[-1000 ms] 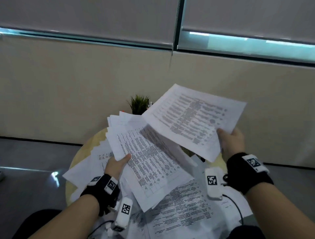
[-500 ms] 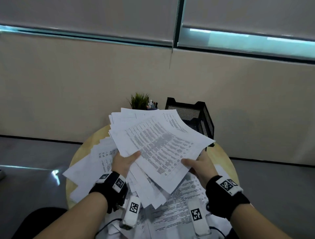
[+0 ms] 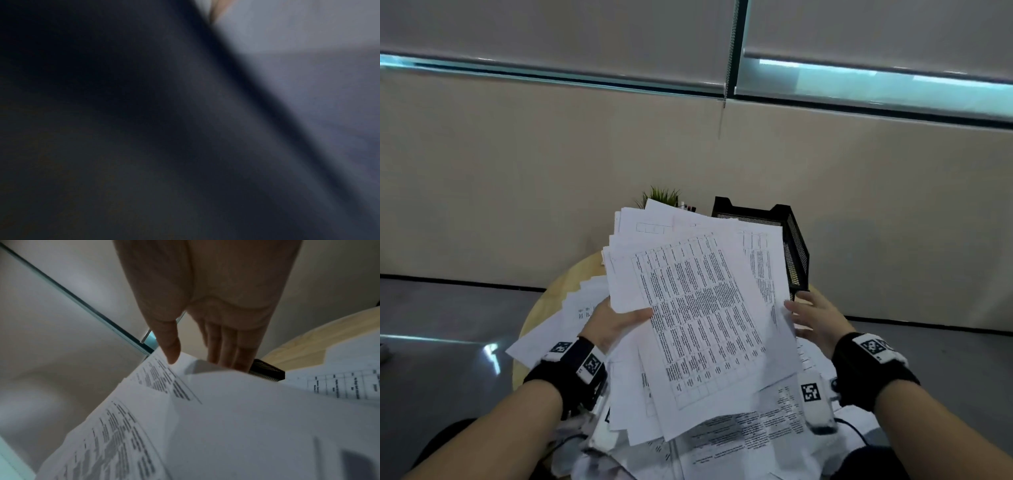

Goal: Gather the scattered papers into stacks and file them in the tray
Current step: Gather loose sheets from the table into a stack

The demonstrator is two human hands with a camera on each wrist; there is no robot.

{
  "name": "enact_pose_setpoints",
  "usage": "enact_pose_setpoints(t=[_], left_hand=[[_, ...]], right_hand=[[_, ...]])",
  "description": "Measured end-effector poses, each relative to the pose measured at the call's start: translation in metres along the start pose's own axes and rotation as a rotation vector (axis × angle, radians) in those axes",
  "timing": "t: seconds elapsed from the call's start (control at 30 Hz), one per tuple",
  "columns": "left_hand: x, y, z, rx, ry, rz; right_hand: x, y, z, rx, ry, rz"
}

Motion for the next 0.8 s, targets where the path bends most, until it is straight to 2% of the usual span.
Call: enact_pose_setpoints(t=[0.2,0.3,0.43,0.53,0.67,0.8], left_hand=[[0.025,0.0,0.01,0.009,-0.036,-0.097],[0.034,-0.001,0.012,0.027,-0.113,-0.104],[0.038,-0.003,0.015,0.047,-0.128,-0.132],[0.033,0.0,0.012,0.047,-0.084,-0.144],[0.022,0.011,0.019,0.069,-0.016,-0.047],[0.021,0.027,0.03,0.139,0.046,0.055]], right_hand=[[0.027,-0.019,-0.007,-0.039,-0.143,-0.09],[0.035,-0.022,-0.009,-0.025,0.007,-0.116],[0.05,-0.021,-0.002,0.035,0.131,-0.299],[0.061,-0.026,0.0,-0.018,0.03,-0.383],[0.059,-0.03,-0.014,-0.15,0.056,-0.318],[0.065,-0.038,-0.028,-0.235,0.139,-0.34]])
Point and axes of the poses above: each hand's wrist, its own y-axis towards the middle knuckle, its own x-axis out of the palm, z = x × y, the point moved 7 cm from there along y, towards the middle knuckle, and after that the axes turned 15 degrees about x, right-handed, at the moved point
